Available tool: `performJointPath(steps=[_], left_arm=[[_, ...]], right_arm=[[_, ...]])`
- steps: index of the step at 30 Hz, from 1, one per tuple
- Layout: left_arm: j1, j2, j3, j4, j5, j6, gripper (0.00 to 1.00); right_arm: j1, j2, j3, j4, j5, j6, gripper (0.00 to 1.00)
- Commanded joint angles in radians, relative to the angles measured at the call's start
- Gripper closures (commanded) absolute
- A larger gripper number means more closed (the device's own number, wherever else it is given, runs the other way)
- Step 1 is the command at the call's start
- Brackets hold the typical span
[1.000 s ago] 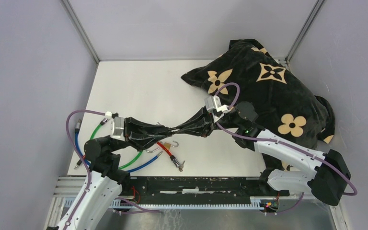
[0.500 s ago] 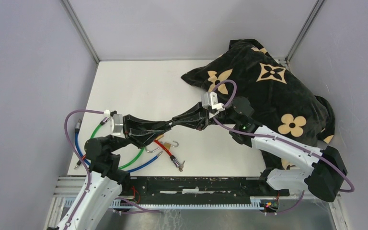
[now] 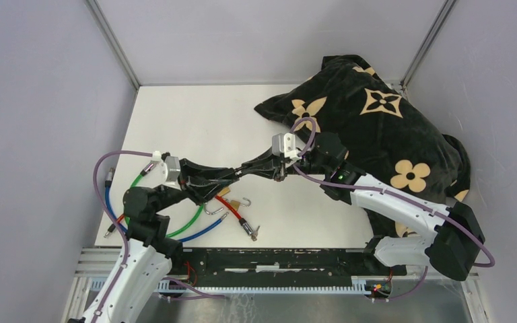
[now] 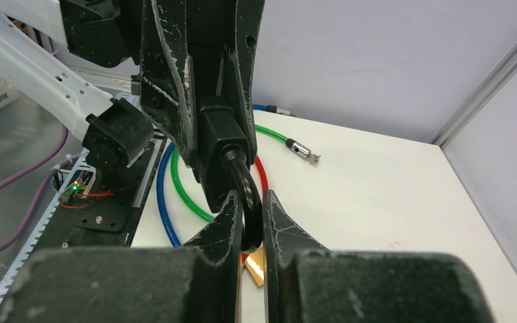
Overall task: Lock with the key
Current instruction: Lock the lock.
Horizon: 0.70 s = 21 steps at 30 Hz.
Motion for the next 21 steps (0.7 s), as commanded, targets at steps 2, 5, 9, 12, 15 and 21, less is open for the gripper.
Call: performJointPath(steps=[2,5,9,12,15,21], left_arm=[[-0.035,0.045,0.04,0.149,-0.006,-0.056,0.98],[-0.043,0.058,0.014,0.144,-0.006,-0.044,0.98],[-0.052,0.07,-0.003,0.144,-0.04,-0.03,0.98],[-0.053,0.067,0.015,0.15,-0.055,-0.013,0.98],[-0.052,0.065,0.037,0.155,-0.057,0.001,0.98],[-0.043,0.064,0.053,0.175,-0.09,0.067,0.98]], right_arm=[[0.119,0.1,-0.005,-0.092,-0.17,-0.015,1.0],[0.126,0.106,-0.015,-0.059,-0.15,0.012,1.0],[0.137,0.127,-0.009,-0.047,-0.142,0.02,1.0],[0.138,0.141,-0.014,-0.068,-0.127,0.002,1.0],[0.136,0.154,-0.033,-0.073,-0.109,-0.003,1.0],[0.147,0.16,-0.056,-0.058,-0.126,0.002,1.0]])
